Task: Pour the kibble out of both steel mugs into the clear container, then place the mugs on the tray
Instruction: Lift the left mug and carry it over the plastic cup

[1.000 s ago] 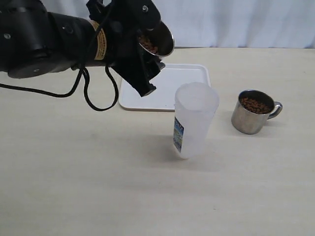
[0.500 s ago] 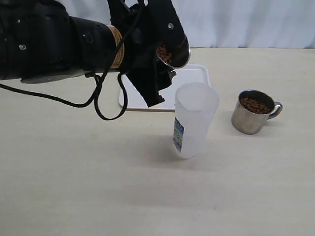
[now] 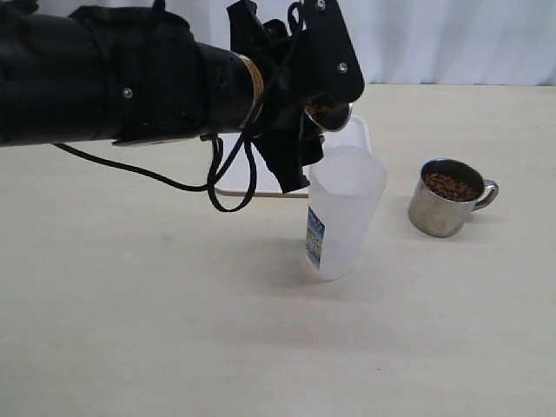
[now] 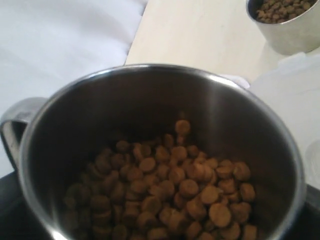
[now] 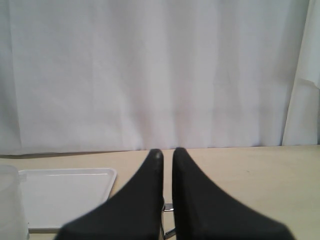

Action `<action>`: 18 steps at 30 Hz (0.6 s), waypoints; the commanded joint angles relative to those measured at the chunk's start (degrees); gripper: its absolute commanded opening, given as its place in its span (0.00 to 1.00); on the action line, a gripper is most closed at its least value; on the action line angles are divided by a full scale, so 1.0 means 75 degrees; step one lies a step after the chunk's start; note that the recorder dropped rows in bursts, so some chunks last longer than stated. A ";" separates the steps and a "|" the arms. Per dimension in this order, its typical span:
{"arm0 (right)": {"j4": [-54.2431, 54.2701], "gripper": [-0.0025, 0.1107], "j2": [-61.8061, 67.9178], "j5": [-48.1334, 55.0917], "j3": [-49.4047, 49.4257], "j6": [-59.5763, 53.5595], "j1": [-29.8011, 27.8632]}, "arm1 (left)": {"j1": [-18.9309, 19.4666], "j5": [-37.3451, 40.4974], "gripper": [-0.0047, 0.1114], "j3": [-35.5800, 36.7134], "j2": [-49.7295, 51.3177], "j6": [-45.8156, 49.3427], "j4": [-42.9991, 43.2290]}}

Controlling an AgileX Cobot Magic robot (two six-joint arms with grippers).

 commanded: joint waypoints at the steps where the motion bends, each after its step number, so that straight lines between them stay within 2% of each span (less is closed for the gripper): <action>1: 0.0007 0.07 -0.0028 -0.0066 0.0028 -0.0053 -0.0035 | -0.0307 0.0545 0.04 -0.0116 0.0085 -0.0064 0.0542; 9: 0.0007 0.07 -0.0028 -0.0066 0.0028 -0.0053 -0.0035 | -0.0576 0.0862 0.04 -0.0116 0.0085 -0.0052 0.1207; 18: 0.0007 0.07 -0.0028 -0.0066 0.0028 -0.0053 -0.0035 | -0.0591 0.0896 0.04 -0.0116 0.0085 0.0023 0.1497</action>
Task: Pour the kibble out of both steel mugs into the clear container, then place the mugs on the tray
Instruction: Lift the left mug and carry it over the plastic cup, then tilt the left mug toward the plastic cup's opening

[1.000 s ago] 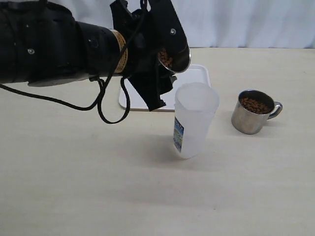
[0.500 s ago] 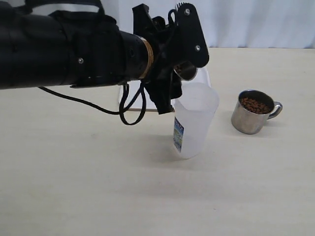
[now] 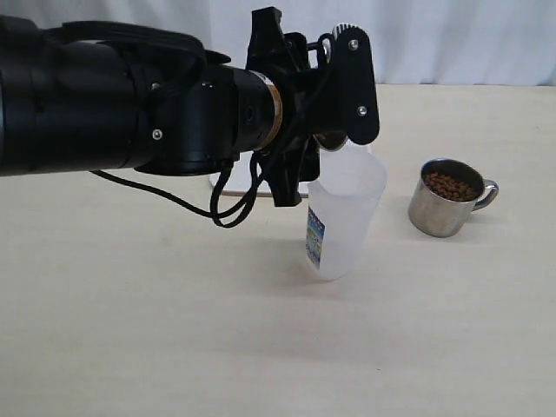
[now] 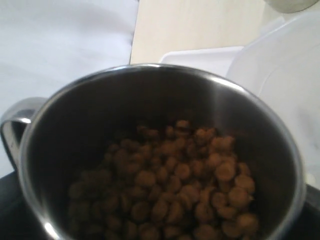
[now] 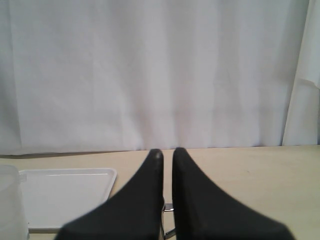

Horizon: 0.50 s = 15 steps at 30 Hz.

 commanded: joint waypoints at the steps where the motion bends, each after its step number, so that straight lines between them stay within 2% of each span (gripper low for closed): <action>1: 0.0007 0.07 -0.0028 -0.0066 0.0028 -0.0053 -0.0035 | -0.0070 -0.0015 0.04 -0.0086 -0.0060 0.0051 0.0181; 15: 0.0007 0.07 -0.0028 -0.0066 0.0028 -0.0053 -0.0035 | -0.0105 -0.0057 0.04 -0.0021 0.0175 0.0267 0.0234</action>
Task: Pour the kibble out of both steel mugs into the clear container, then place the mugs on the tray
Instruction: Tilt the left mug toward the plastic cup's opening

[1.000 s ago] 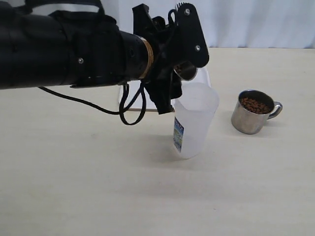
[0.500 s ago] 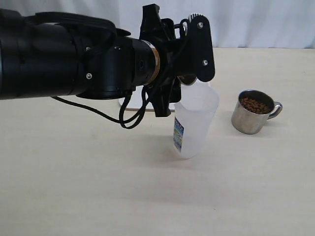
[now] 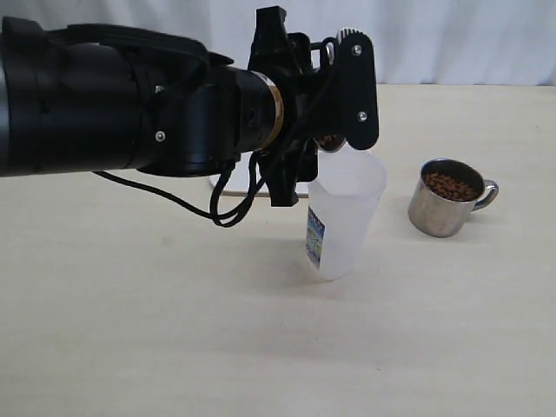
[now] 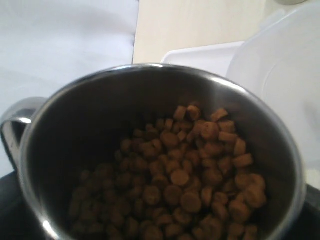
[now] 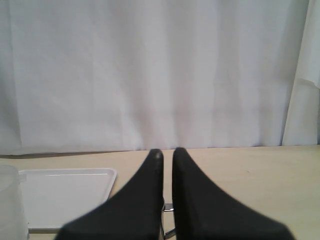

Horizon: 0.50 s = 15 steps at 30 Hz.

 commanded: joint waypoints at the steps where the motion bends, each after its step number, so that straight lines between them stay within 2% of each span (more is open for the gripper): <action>1: 0.0007 0.07 -0.0028 -0.0066 0.0028 -0.0053 -0.0035 | -0.0122 -0.0044 0.04 -0.0003 0.0149 0.0016 0.0211; 4: 0.0007 0.07 -0.0028 -0.0066 0.0028 -0.0053 -0.0035 | -0.0292 0.0024 0.04 -0.0003 0.0253 -0.0104 0.0699; 15: 0.0007 0.07 -0.0028 -0.0066 0.0028 -0.0053 -0.0035 | -0.0298 0.0444 0.04 -0.0003 0.0253 -0.0104 0.1425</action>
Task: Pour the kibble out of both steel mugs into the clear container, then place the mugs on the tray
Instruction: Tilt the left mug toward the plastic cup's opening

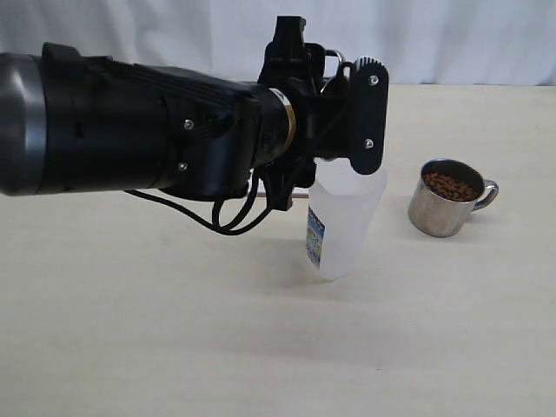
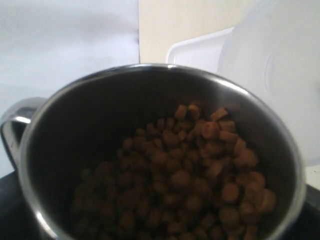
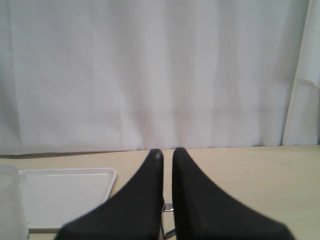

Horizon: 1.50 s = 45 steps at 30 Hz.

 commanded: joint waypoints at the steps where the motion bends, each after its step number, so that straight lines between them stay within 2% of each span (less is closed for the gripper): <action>1: 0.0007 0.07 -0.0028 -0.0066 0.0028 -0.0053 -0.0035 | -0.0041 0.0049 0.04 -0.0003 -0.0010 -0.0059 0.0374; 45: 0.0007 0.07 -0.0028 -0.0066 0.0028 -0.0053 -0.0035 | -0.0162 -0.0088 0.04 -0.0003 -0.0010 0.0004 0.1758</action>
